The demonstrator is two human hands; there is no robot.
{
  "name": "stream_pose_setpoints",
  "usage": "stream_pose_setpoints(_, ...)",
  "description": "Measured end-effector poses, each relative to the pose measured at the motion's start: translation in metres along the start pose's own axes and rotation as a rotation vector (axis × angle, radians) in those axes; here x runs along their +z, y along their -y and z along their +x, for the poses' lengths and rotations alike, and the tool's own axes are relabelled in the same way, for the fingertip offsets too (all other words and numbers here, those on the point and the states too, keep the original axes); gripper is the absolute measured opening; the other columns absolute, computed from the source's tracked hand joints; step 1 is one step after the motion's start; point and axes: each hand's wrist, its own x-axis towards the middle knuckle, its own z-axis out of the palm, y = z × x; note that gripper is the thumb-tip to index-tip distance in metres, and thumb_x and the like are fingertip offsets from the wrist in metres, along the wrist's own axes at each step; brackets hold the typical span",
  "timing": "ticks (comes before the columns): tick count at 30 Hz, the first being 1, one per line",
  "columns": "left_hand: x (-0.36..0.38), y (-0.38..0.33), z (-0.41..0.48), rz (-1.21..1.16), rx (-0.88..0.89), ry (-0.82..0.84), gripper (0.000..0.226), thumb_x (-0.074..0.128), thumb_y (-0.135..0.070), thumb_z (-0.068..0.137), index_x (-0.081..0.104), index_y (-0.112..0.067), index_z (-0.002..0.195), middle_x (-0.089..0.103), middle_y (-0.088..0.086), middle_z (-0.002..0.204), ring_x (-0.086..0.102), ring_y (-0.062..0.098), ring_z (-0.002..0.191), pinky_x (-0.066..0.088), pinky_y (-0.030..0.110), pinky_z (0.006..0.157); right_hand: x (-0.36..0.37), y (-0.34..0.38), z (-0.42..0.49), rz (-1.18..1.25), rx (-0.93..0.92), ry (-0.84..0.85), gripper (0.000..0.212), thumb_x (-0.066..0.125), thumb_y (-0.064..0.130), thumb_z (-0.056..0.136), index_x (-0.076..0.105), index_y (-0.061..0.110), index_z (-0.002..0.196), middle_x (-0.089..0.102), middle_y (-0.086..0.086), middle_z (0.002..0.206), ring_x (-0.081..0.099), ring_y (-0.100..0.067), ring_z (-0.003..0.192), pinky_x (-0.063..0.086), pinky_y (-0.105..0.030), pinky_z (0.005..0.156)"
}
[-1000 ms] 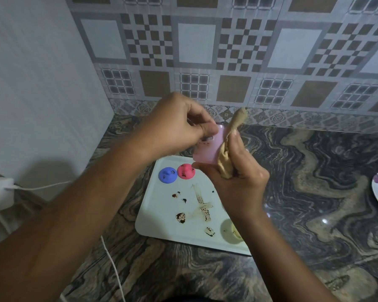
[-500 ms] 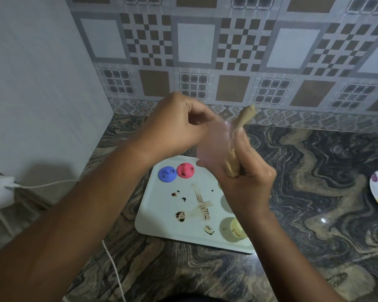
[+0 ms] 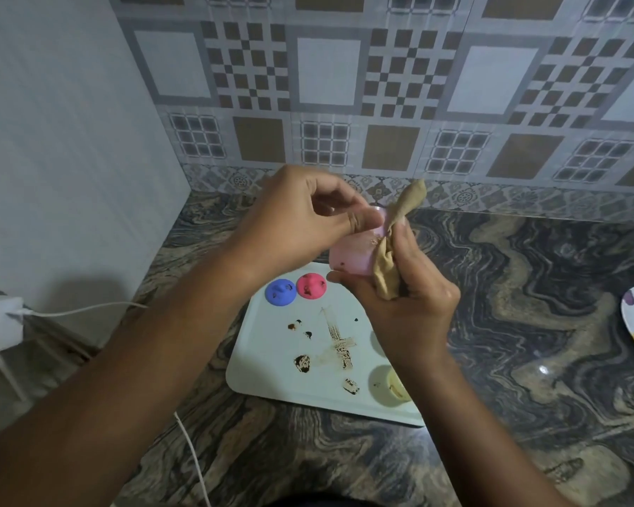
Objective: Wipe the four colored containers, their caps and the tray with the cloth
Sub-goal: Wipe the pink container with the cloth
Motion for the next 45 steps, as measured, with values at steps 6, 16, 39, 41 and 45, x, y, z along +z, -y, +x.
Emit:
stream_pose_setpoints(6, -0.015, 0.007, 0.003, -0.058, -0.106, 0.097, 0.028, 0.07, -0.045, 0.076, 0.075, -0.03, 0.098, 0.077, -0.01, 0.097, 0.072, 0.006, 0.094, 0.059, 0.033, 0.086, -0.006, -0.009, 0.002, 0.192, 0.168, 0.044, 0.085, 0.091, 0.035, 0.074, 0.054, 0.002, 0.142, 0.072, -0.034, 0.112, 0.076, -0.04, 0.09, 0.062, -0.05, 0.073)
stream_pose_setpoints(16, -0.019, -0.008, 0.003, 0.099, -0.021, 0.068, 0.033, 0.072, -0.052, 0.073, 0.077, -0.027, 0.095, 0.075, -0.014, 0.09, 0.069, 0.002, 0.086, 0.059, 0.026, 0.081, -0.004, -0.003, 0.004, 0.174, 0.136, 0.062, 0.089, 0.091, 0.042, 0.071, 0.055, -0.004, 0.139, 0.073, -0.025, 0.118, 0.077, -0.037, 0.096, 0.063, -0.041, 0.082)
stream_pose_setpoints(39, -0.022, -0.017, 0.005, 0.021, -0.01, 0.056, 0.031, 0.076, -0.048, 0.067, 0.077, -0.025, 0.088, 0.076, -0.009, 0.082, 0.07, 0.004, 0.08, 0.058, 0.02, 0.073, -0.005, 0.006, 0.017, -0.041, -0.106, -0.006, 0.085, 0.092, 0.036, 0.071, 0.057, -0.012, 0.132, 0.066, -0.032, 0.126, 0.074, -0.042, 0.104, 0.06, -0.039, 0.086)
stream_pose_setpoints(41, -0.021, -0.02, 0.004, 0.042, -0.006, 0.06, 0.035, 0.074, -0.052, 0.068, 0.077, -0.025, 0.091, 0.076, -0.011, 0.085, 0.07, 0.003, 0.082, 0.059, 0.022, 0.077, -0.004, 0.005, 0.017, 0.023, -0.045, 0.008, 0.086, 0.089, 0.041, 0.075, 0.053, -0.006, 0.138, 0.068, -0.033, 0.123, 0.074, -0.044, 0.101, 0.061, -0.042, 0.084)
stream_pose_setpoints(45, -0.027, -0.012, 0.006, -0.035, -0.104, 0.111, 0.041, 0.067, -0.053, 0.073, 0.075, -0.026, 0.103, 0.077, -0.003, 0.097, 0.073, 0.018, 0.096, 0.059, 0.044, 0.088, -0.005, 0.011, 0.017, 0.296, 0.194, 0.001, 0.088, 0.088, 0.043, 0.077, 0.049, 0.003, 0.145, 0.076, -0.021, 0.106, 0.076, -0.028, 0.083, 0.064, -0.048, 0.071)
